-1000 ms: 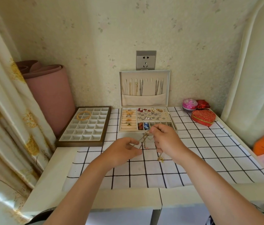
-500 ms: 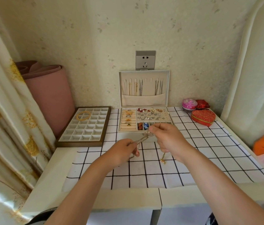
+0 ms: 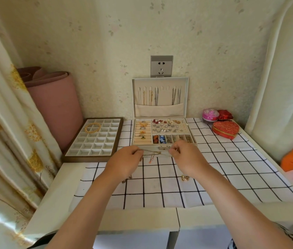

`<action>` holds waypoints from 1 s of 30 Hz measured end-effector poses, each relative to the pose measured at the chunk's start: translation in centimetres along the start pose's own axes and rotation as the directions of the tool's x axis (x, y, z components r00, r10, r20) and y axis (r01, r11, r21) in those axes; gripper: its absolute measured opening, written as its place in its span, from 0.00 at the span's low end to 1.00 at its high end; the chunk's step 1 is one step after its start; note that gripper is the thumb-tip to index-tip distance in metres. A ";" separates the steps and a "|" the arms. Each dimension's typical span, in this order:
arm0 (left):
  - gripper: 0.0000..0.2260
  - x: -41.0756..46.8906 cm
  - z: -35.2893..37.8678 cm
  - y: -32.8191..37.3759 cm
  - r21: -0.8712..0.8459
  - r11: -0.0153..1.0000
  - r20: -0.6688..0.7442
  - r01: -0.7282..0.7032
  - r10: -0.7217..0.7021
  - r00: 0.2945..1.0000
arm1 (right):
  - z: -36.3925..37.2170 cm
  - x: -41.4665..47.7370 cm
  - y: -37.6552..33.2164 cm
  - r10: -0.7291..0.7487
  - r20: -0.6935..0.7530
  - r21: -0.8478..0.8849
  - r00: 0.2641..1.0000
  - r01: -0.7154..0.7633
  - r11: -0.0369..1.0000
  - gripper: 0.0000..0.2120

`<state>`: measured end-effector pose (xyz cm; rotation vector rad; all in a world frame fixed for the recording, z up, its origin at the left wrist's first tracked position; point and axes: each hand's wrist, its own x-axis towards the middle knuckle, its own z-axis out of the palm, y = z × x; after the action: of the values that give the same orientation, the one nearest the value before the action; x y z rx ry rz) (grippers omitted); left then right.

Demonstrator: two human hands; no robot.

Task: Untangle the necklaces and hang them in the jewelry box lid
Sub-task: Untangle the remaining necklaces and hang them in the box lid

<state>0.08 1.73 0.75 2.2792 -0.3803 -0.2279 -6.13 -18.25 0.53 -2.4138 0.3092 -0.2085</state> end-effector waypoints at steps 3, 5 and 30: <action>0.14 0.0 0.0 -0.1 -0.157 0.987 0.023 0.030 -0.027 0.999 | 0.2 -0.3 0.3 0.037 0.221 -0.074 0.975 -0.021 0.997 0.06; 0.14 -0.2 0.1 0.1 -0.178 0.984 0.057 0.006 0.005 0.998 | 0.3 -0.5 0.3 0.045 0.284 -0.091 0.958 -0.020 0.996 0.05; 0.13 -0.5 -0.4 0.6 -0.105 0.975 0.053 -0.198 0.204 0.977 | 0.2 -0.6 -1.7 -0.128 0.261 0.401 0.957 0.013 0.916 0.07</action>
<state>-0.42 1.83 1.46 2.1223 -0.6159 -0.2114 -6.35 -16.74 1.47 -2.0164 0.0396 0.0435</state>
